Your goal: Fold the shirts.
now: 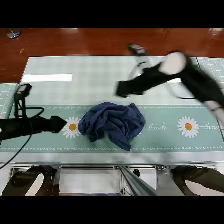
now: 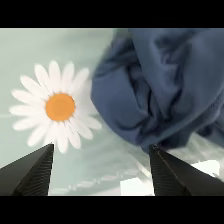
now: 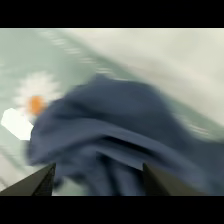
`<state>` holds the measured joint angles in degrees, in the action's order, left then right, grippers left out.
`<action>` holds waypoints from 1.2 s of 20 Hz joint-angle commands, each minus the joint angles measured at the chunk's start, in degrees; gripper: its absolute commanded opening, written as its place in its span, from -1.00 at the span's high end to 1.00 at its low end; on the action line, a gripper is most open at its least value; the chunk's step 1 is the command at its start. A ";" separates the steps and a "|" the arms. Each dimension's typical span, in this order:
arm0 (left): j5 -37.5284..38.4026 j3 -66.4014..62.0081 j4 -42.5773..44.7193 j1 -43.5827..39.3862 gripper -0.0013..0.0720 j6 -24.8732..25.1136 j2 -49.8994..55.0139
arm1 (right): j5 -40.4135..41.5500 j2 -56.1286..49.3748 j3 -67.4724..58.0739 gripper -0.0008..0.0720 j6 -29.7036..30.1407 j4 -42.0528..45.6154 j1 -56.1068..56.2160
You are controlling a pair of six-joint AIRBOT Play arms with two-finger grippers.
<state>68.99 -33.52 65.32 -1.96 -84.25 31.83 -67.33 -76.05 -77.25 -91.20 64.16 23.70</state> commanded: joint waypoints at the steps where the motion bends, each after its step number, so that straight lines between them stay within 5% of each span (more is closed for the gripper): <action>1: 4.15 5.79 -6.86 -0.04 -0.95 1.03 0.74 | -8.26 11.37 8.72 -0.74 -2.73 16.00 -15.87; 7: -15.10 21.20 -29.90 -4.39 -0.95 10.95 7.85 | 2.51 26.64 44.24 -0.72 0.59 -1.20 -29.88; 11: -26.75 20.74 -42.12 -13.11 -0.95 18.75 16.35 | 9.22 26.64 51.69 -0.72 0.55 -6.78 -24.09; 15: -33.46 14.88 -42.73 -15.76 -0.94 19.71 22.53 | 15.37 22.99 51.63 -0.72 -0.33 -11.19 -17.88; 16: -33.31 13.18 -41.09 -15.41 -0.84 19.71 23.98 | 16.26 21.62 51.43 -0.72 0.02 -13.20 -17.00; 17: -31.43 11.21 -38.69 -14.62 -0.16 19.74 25.62 | 17.29 20.06 50.84 -0.72 0.74 -14.75 -16.02; 18: -28.68 9.14 -35.76 -13.68 0.85 19.78 27.21 | 18.32 18.47 49.94 -0.72 0.87 -15.26 -14.93; 24: -20.68 1.97 -27.74 -10.32 0.90 20.20 29.44 | 19.61 5.95 42.58 -0.72 1.46 -18.27 -12.04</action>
<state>45.06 -28.62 34.33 -13.50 -64.38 60.23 -48.73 -64.60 -31.64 -90.11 48.90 10.59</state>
